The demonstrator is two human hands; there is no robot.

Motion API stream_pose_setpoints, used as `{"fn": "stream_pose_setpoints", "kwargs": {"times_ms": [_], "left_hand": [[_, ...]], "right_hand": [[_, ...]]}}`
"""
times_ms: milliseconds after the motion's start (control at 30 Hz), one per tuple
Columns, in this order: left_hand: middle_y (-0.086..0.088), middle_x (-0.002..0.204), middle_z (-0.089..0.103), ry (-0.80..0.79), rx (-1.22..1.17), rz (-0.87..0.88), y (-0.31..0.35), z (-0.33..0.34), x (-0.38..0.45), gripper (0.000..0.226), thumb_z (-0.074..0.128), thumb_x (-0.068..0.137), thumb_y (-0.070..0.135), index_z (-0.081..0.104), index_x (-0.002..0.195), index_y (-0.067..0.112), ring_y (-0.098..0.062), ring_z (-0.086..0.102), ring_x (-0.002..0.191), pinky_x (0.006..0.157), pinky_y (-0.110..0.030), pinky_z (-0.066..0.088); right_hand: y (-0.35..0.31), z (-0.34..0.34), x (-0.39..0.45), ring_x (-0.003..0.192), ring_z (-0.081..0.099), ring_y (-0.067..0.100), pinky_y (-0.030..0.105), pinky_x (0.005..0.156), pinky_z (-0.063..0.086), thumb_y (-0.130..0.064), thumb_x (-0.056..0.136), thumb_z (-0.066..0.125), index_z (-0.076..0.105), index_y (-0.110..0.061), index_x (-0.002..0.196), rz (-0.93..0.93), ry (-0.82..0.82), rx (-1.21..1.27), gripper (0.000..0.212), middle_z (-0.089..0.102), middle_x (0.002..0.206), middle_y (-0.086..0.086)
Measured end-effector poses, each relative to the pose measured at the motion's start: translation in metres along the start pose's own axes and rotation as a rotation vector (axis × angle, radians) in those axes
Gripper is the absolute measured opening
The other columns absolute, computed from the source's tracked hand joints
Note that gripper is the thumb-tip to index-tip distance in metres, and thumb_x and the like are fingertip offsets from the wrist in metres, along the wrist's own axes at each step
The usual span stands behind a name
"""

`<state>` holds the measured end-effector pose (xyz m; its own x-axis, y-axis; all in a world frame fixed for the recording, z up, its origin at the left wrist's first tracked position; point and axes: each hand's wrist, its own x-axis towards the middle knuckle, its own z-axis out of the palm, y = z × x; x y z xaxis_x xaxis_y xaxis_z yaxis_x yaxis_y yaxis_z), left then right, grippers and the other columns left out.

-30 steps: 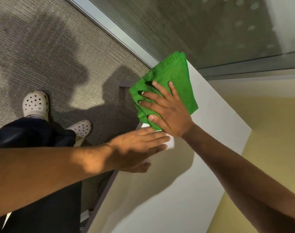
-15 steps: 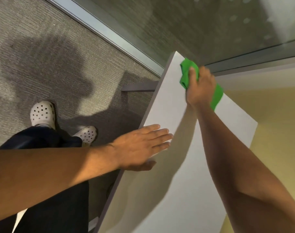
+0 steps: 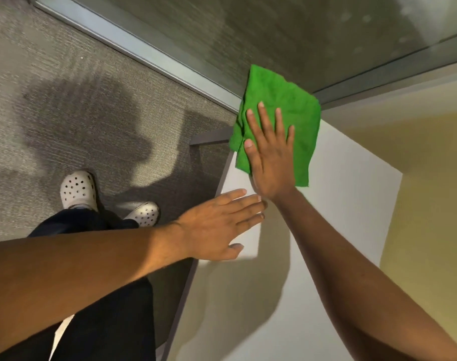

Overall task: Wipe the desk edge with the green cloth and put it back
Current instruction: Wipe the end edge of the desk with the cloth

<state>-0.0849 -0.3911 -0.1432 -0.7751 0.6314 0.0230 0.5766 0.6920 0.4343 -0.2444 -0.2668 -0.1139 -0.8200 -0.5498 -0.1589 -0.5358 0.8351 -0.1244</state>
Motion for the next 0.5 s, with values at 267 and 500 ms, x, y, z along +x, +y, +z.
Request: {"fn": "stream_pose_setpoints", "kwargs": {"times_ms": [267, 500], "left_hand": [[-0.010, 0.124, 0.071, 0.245, -0.170, 0.159, -0.020, -0.045, -0.031, 0.021, 0.064, 0.100, 0.024, 0.076, 0.113, 0.014, -0.031, 0.067, 0.116, 0.103, -0.042, 0.052], [-0.022, 0.145, 0.052, 0.276, -0.208, -0.432, -0.075, -0.118, 0.050, 0.045, 0.068, 0.102, 0.025, 0.058, 0.141, 0.005, -0.040, 0.051, 0.130, 0.109, -0.052, 0.048]], "right_hand": [[-0.019, 0.002, -0.053, 0.167, -0.005, 0.028, 0.069, 0.130, 0.004, -0.051, 0.112, 0.019, 0.011, -0.040, 0.168, 0.124, -0.084, 0.070, 0.058, 0.004, 0.179, -0.012], [-0.025, -0.043, -0.051, 0.157, 0.037, 0.032, 0.050, 0.130, 0.024, -0.033, 0.109, 0.047, 0.053, -0.018, 0.155, 0.266, 0.072, 0.455, 0.048, 0.042, 0.167, 0.008]]}}
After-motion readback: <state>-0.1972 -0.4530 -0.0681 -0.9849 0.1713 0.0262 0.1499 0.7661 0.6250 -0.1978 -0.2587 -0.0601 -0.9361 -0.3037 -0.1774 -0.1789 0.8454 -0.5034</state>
